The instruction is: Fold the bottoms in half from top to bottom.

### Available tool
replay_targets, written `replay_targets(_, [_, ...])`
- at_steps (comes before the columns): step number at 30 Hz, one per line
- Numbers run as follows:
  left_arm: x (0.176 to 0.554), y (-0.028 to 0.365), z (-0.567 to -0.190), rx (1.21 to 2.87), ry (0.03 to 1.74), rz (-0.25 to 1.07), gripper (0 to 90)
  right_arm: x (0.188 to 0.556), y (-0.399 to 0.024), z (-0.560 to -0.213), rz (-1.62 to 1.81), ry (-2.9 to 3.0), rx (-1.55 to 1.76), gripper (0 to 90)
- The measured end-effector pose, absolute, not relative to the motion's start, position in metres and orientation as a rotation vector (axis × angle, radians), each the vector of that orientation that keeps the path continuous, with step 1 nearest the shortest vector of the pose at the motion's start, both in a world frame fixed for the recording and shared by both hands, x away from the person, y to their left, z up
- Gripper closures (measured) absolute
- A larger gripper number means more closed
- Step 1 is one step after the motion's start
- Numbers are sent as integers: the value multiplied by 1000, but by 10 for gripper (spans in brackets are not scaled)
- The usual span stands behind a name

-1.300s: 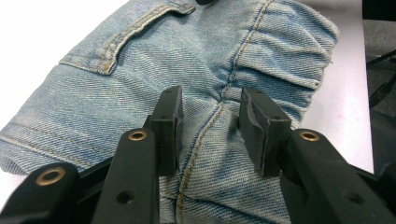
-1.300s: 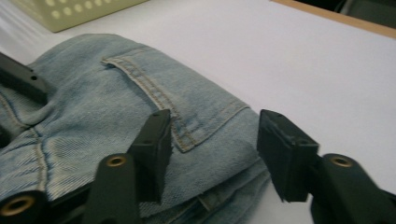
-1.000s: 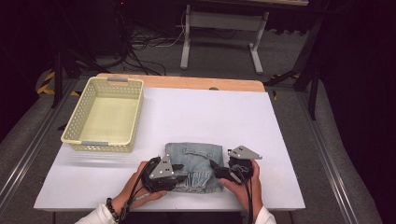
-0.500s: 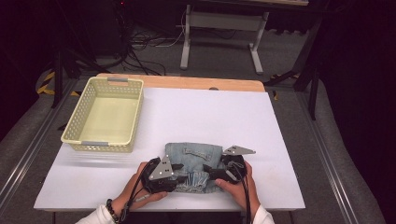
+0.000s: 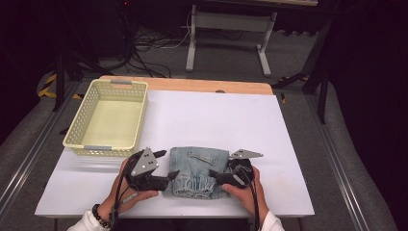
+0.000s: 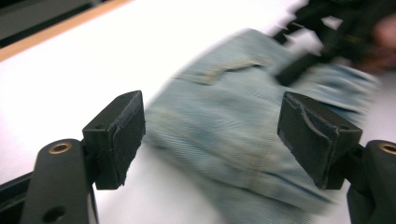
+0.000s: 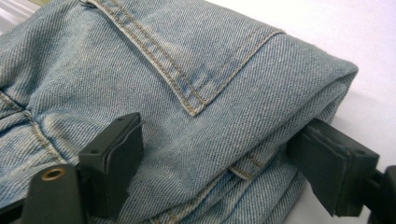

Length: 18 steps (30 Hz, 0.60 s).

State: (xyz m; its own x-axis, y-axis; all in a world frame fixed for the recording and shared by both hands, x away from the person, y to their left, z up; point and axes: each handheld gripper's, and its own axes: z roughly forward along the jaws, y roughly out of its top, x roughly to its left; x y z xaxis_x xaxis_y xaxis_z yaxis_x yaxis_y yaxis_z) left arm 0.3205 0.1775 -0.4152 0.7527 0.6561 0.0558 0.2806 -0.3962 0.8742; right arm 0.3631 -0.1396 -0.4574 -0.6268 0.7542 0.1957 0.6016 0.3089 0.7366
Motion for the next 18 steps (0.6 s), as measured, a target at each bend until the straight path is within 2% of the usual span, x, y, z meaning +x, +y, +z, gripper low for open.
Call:
replay_targets(6, [342, 174, -437, 2018, 796, 382, 160, 363, -139, -457, 1214, 2383, 1246, 191])
replay_targets(10, [354, 177, -444, 1985, 868, 254, 133, 363, -139, -457, 1215, 2382, 1242, 191])
replay_targets(11, [357, 178, -448, 1961, 913, 175, 132, 363, -139, -457, 1215, 2382, 1242, 191])
replay_targets(18, [368, 177, -468, 1858, 1054, -142, 133, 363, -139, -457, 1210, 2381, 1238, 191])
